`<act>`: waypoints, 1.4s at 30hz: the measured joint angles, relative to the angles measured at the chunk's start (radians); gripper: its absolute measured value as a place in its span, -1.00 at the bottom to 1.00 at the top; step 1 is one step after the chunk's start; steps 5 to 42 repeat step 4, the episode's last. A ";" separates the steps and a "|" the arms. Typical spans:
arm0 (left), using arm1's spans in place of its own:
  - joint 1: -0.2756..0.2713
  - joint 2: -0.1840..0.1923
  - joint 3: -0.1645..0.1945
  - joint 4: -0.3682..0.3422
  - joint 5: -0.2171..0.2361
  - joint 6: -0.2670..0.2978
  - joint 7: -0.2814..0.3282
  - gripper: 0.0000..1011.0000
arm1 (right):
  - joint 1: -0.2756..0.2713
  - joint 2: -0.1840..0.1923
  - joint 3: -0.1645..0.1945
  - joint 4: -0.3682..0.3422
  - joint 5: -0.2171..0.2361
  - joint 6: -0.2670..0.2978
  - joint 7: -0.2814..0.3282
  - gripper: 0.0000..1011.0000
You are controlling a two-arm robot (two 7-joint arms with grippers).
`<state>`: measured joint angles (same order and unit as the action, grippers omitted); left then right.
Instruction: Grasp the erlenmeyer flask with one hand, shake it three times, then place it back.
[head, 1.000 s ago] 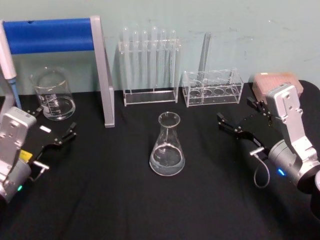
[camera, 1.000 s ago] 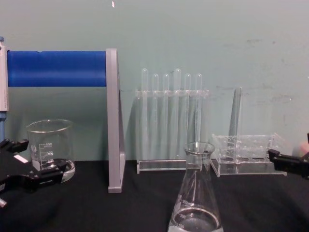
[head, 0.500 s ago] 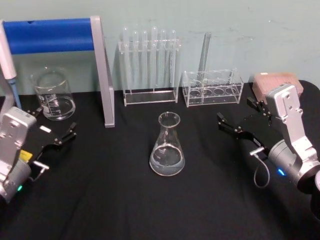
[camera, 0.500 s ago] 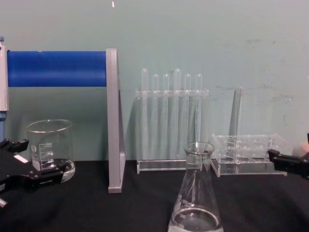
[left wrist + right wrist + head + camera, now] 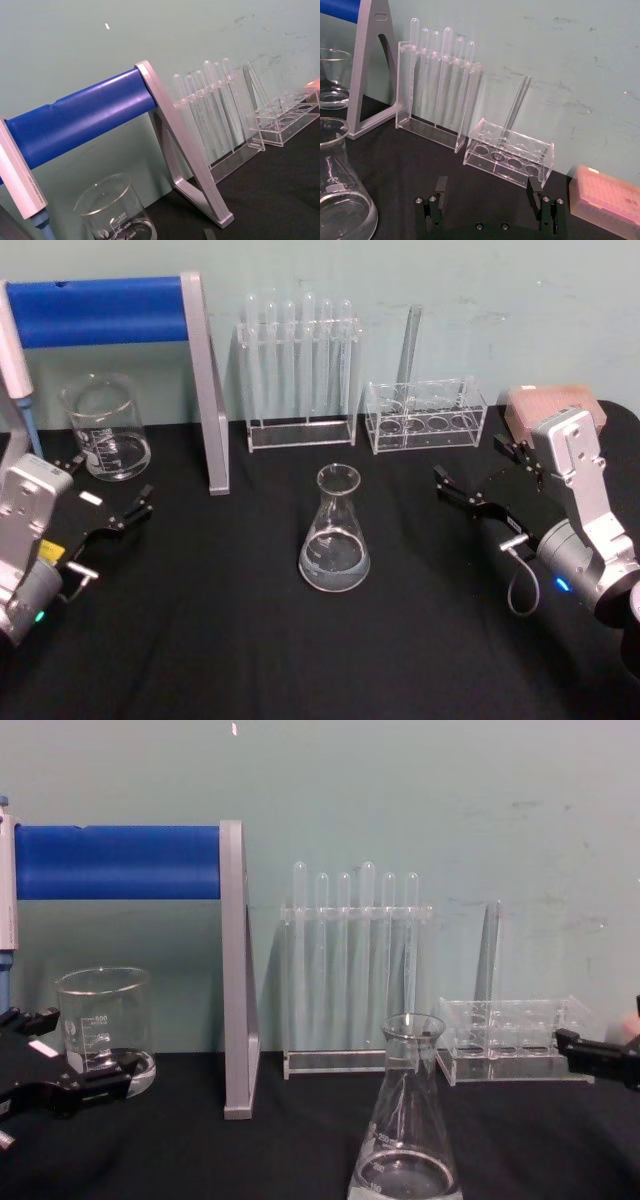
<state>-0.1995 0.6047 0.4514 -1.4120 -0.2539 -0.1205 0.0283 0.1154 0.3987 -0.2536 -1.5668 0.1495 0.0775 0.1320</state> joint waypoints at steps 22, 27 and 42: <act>0.000 0.000 0.000 0.000 0.000 0.000 0.000 0.98 | 0.000 0.000 0.000 0.000 0.000 0.000 0.000 0.98; 0.000 0.000 0.000 0.000 0.000 0.000 0.000 0.98 | 0.000 0.000 0.000 0.000 0.000 0.000 0.000 0.98; 0.000 0.000 0.000 0.000 0.000 0.000 0.000 0.98 | 0.000 0.000 0.000 0.000 0.000 0.000 0.000 0.98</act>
